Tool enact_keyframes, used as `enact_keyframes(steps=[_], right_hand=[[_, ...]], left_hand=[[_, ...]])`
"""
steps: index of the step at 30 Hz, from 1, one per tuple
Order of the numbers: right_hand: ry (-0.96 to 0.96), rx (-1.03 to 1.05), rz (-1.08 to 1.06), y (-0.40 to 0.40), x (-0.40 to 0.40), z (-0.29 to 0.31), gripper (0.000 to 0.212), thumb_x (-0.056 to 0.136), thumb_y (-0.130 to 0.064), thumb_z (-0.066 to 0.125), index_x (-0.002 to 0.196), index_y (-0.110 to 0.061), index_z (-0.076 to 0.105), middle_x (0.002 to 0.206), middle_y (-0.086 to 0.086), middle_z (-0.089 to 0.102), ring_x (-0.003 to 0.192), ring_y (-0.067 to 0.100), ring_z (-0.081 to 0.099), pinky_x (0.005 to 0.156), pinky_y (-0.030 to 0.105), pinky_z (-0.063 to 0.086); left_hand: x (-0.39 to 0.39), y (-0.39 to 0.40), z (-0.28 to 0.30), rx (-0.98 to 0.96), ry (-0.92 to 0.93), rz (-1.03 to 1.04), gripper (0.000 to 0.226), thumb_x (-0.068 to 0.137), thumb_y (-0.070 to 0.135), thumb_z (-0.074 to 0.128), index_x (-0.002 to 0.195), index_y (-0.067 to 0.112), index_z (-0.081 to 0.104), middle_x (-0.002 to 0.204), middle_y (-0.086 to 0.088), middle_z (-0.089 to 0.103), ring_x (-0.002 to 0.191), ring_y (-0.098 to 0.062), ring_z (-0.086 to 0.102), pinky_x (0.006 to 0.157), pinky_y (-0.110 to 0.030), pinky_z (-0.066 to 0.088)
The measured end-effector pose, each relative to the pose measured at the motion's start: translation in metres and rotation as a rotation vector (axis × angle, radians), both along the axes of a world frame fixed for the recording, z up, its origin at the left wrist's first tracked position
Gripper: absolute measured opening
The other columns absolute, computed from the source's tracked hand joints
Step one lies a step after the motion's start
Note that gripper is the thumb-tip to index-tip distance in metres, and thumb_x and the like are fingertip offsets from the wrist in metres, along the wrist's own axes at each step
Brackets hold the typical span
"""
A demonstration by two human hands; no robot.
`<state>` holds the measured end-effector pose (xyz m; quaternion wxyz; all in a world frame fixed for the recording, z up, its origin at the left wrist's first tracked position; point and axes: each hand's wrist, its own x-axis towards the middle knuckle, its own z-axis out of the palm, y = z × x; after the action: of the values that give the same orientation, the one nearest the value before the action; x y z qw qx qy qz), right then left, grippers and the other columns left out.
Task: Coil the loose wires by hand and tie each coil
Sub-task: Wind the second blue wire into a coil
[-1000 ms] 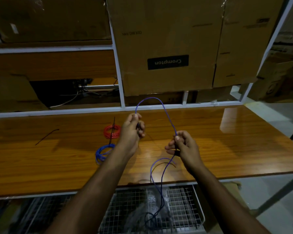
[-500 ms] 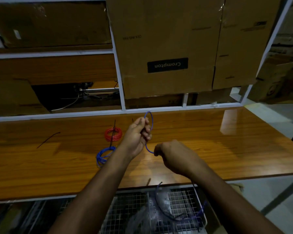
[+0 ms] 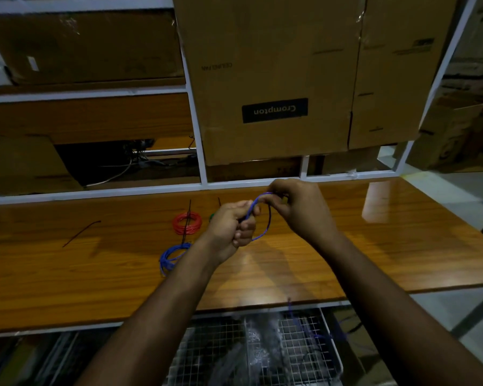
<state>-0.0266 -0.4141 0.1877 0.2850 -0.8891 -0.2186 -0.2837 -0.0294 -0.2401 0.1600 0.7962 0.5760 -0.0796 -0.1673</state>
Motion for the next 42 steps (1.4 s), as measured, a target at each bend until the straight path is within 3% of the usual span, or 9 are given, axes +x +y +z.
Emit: enact_keyframes(steps=[3, 6, 9, 11, 18, 23, 27, 33, 42], right_hand=[[0.189, 0.14, 0.143, -0.003, 0.008, -0.007, 0.011, 0.095, -0.037, 0.063, 0.087, -0.028, 0.065, 0.076, -0.01, 0.061, 0.073, 0.0, 0.055, 0.061, 0.021, 0.04], [0.381, 0.311, 0.326, -0.003, 0.009, -0.011, 0.02, 0.1, -0.027, 0.056, 0.086, -0.016, 0.064, 0.068, -0.001, 0.065, 0.066, 0.012, 0.061, 0.064, 0.03, 0.046], [0.568, 0.497, 0.372, 0.001, 0.004, -0.007, 0.029, 0.104, -0.023, 0.048, 0.082, -0.01, 0.062, 0.054, -0.008, 0.05, 0.049, 0.006, 0.044, 0.049, 0.019, 0.034], [0.672, 0.586, 0.355, 0.003, 0.002, -0.006, 0.032, 0.105, -0.027, 0.043, 0.084, -0.011, 0.061, 0.054, -0.01, 0.042, 0.046, 0.004, 0.034, 0.045, 0.02, 0.026], [0.922, 0.774, 0.518, -0.008, 0.005, -0.025, 0.027, 0.106, -0.023, 0.041, 0.111, -0.01, 0.064, 0.083, 0.003, 0.06, 0.049, 0.01, 0.03, 0.047, 0.025, 0.02], [0.743, 0.71, 0.427, -0.004, 0.0, -0.031, 0.026, 0.106, -0.018, 0.038, 0.112, -0.01, 0.062, 0.089, 0.003, 0.067, 0.049, 0.011, 0.033, 0.047, 0.025, 0.026], [0.552, 0.821, 0.284, 0.003, 0.004, -0.03, 0.022, 0.105, -0.014, 0.043, 0.099, -0.012, 0.064, 0.088, 0.009, 0.07, 0.043, 0.013, 0.042, 0.041, 0.022, 0.028], [0.469, 0.907, 0.146, 0.011, 0.005, -0.026, 0.023, 0.105, -0.021, 0.044, 0.096, -0.016, 0.065, 0.087, 0.005, 0.073, 0.049, 0.015, 0.057, 0.04, 0.024, 0.034], [0.376, 0.901, 0.077, 0.007, 0.001, -0.024, 0.016, 0.101, -0.026, 0.053, 0.096, -0.02, 0.068, 0.085, 0.007, 0.073, 0.053, 0.02, 0.066, 0.039, 0.024, 0.043]], left_hand=[[-0.001, 0.005, 0.008, -0.135, 0.119, -0.127, 0.027, 0.1, 0.023, 0.033, 0.081, 0.013, 0.049, 0.047, 0.006, 0.029, 0.033, -0.004, 0.023, 0.037, -0.02, 0.01], [0.0, 0.005, 0.011, -0.183, 0.127, -0.169, 0.023, 0.093, 0.027, 0.039, 0.075, 0.015, 0.047, 0.044, 0.008, 0.028, 0.033, -0.005, 0.024, 0.038, -0.021, 0.012], [0.003, 0.004, 0.007, -0.211, 0.131, -0.133, 0.027, 0.092, 0.03, 0.041, 0.069, 0.016, 0.048, 0.044, 0.009, 0.026, 0.034, -0.006, 0.022, 0.042, -0.023, 0.013], [0.004, 0.004, 0.005, -0.271, 0.146, -0.131, 0.029, 0.092, 0.033, 0.042, 0.069, 0.016, 0.048, 0.045, 0.009, 0.026, 0.035, -0.006, 0.022, 0.043, -0.023, 0.01], [0.007, 0.014, 0.005, -0.222, 0.056, 0.026, 0.029, 0.098, 0.029, 0.039, 0.073, 0.016, 0.045, 0.047, 0.008, 0.024, 0.036, -0.006, 0.019, 0.041, -0.023, 0.008], [0.011, 0.017, -0.001, -0.158, 0.043, 0.08, 0.035, 0.104, 0.026, 0.031, 0.073, 0.016, 0.043, 0.048, 0.008, 0.025, 0.037, -0.005, 0.019, 0.037, -0.019, 0.013], [0.008, 0.014, -0.005, -0.161, 0.056, 0.044, 0.037, 0.103, 0.026, 0.034, 0.068, 0.017, 0.043, 0.047, 0.008, 0.023, 0.036, -0.005, 0.018, 0.038, -0.02, 0.012], [0.005, 0.01, 0.0, -0.176, 0.053, 0.025, 0.037, 0.102, 0.024, 0.036, 0.067, 0.016, 0.042, 0.045, 0.008, 0.024, 0.034, -0.005, 0.019, 0.037, -0.019, 0.014], [0.004, 0.013, -0.006, 0.103, -0.082, 0.031, 0.043, 0.098, 0.044, 0.047, 0.064, 0.019, 0.041, 0.046, 0.005, 0.026, 0.036, -0.009, 0.023, 0.038, -0.022, 0.023]])
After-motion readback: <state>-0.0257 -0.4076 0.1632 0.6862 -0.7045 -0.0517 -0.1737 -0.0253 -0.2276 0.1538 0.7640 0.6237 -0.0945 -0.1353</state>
